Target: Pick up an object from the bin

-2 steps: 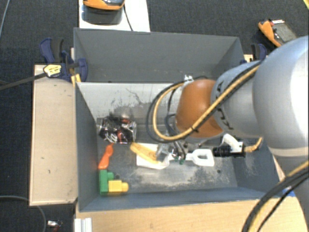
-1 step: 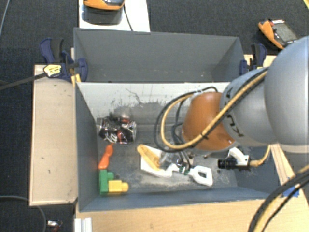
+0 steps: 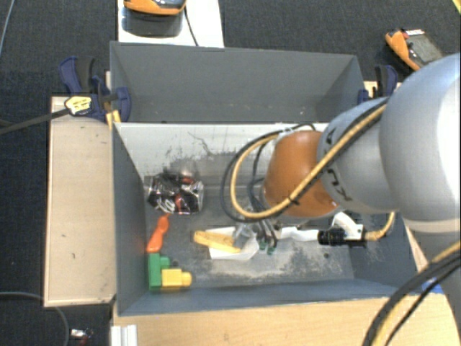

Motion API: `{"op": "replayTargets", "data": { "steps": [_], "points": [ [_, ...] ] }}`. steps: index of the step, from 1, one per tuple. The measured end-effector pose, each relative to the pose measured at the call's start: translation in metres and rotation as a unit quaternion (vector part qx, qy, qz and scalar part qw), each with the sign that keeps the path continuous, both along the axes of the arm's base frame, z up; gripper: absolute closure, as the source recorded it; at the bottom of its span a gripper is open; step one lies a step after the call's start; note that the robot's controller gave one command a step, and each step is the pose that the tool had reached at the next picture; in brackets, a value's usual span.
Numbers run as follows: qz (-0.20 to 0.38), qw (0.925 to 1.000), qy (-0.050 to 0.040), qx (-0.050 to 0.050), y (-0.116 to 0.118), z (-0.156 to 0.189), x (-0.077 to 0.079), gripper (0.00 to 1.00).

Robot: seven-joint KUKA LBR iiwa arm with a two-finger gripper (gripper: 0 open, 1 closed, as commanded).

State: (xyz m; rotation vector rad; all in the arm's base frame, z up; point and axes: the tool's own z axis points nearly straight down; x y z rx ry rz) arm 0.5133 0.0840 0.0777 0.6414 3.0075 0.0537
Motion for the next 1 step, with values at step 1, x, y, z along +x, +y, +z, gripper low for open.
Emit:
{"op": "replayTargets", "data": {
  "steps": [1],
  "points": [
    [-0.065,0.9978,0.0004,0.006,-0.0309,-0.0053,0.0073,1.0]
  ]
}}
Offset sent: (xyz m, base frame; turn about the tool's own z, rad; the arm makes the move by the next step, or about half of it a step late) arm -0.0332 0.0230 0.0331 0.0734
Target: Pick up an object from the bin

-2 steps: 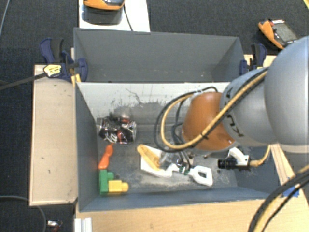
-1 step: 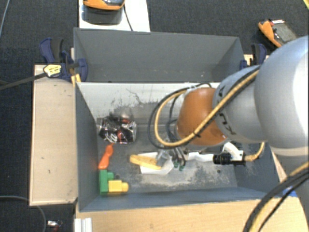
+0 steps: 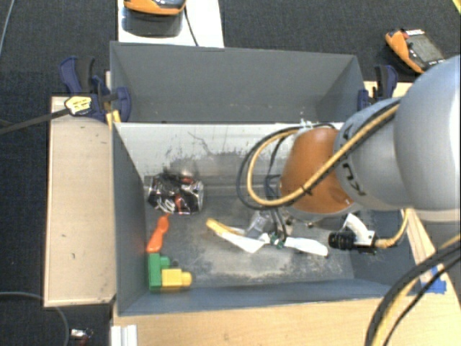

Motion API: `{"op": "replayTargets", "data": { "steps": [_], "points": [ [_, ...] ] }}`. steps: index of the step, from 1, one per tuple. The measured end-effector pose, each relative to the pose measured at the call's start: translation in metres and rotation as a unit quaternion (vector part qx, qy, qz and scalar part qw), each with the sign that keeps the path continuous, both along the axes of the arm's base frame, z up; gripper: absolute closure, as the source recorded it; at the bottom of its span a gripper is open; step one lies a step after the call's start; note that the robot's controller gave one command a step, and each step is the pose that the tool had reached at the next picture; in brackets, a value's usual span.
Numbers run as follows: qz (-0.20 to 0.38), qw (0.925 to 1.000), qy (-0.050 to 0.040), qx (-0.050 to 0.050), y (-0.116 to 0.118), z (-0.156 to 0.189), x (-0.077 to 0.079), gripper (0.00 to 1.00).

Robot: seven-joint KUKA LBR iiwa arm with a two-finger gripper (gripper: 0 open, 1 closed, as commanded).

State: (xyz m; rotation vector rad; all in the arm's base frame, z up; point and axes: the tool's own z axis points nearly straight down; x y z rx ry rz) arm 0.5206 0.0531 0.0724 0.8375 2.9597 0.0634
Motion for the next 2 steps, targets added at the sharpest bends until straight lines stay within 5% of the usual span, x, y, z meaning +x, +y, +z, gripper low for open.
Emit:
{"op": "replayTargets", "data": {
  "steps": [1,2],
  "points": [
    [0.028,0.9996,-0.0014,-0.001,0.054,0.0386,-0.0402,1.0],
    [0.028,0.9996,-0.0013,-0.001,0.0538,0.0385,-0.0401,1.0]
  ]
}}
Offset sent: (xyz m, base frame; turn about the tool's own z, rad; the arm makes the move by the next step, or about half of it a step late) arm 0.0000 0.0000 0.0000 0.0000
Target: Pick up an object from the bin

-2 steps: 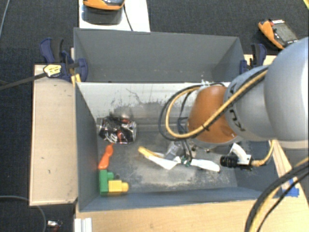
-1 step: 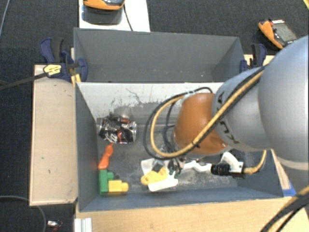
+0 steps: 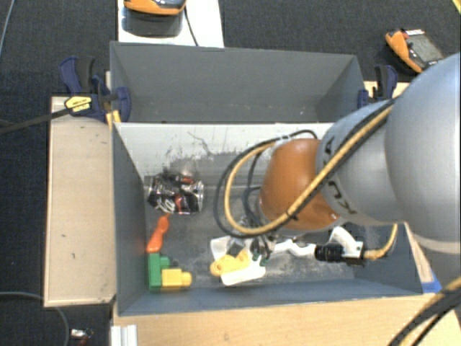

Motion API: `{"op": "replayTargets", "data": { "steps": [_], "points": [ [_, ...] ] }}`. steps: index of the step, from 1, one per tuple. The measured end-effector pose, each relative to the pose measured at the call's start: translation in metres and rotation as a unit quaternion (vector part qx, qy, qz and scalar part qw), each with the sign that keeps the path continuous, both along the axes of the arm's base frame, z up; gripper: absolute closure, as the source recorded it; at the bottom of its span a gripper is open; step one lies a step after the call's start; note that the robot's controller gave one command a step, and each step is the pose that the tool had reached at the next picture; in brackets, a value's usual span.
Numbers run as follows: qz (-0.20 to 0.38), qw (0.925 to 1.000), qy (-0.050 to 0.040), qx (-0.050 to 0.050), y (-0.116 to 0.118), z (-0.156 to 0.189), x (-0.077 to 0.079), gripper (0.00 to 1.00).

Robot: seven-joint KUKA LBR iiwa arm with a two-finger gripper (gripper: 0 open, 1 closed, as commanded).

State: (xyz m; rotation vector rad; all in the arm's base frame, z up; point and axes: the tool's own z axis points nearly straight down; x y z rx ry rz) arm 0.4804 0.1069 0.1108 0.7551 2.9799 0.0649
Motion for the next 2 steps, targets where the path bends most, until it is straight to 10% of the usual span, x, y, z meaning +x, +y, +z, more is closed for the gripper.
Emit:
{"op": "replayTargets", "data": {
  "steps": [2],
  "points": [
    [0.005,1.0,-0.0015,0.002,-0.055,-0.029,0.005,1.0]
  ]
}}
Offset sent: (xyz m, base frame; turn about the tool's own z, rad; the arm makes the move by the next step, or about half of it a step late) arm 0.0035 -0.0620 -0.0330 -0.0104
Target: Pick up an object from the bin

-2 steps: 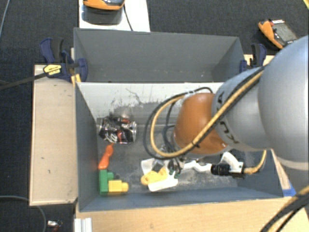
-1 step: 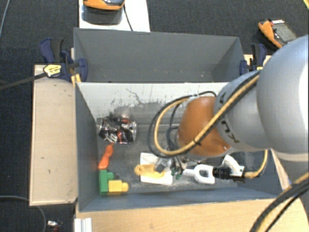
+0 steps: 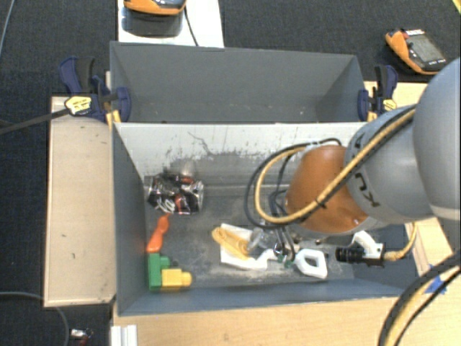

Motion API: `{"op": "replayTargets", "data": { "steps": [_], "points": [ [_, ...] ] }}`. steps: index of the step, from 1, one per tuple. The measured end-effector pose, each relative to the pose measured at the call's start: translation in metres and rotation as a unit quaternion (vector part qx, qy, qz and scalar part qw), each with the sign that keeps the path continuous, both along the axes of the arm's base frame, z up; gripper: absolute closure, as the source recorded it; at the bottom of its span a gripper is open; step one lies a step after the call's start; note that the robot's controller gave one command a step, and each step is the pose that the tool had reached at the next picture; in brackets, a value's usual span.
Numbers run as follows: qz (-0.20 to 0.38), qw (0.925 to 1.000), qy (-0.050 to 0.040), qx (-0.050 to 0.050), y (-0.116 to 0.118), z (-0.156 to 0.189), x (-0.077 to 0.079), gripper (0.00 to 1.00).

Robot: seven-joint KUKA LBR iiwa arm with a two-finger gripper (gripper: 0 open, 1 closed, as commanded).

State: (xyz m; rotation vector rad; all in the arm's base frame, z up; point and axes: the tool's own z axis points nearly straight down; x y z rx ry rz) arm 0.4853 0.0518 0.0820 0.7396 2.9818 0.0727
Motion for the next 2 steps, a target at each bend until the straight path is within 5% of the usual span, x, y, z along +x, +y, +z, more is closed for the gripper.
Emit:
{"op": "replayTargets", "data": {
  "steps": [1,2],
  "points": [
    [-0.095,0.9954,-0.0059,0.006,0.0224,-0.0043,0.0112,1.0],
    [-0.064,0.9979,-0.008,0.007,0.0147,-0.0057,0.0047,1.0]
  ]
}}
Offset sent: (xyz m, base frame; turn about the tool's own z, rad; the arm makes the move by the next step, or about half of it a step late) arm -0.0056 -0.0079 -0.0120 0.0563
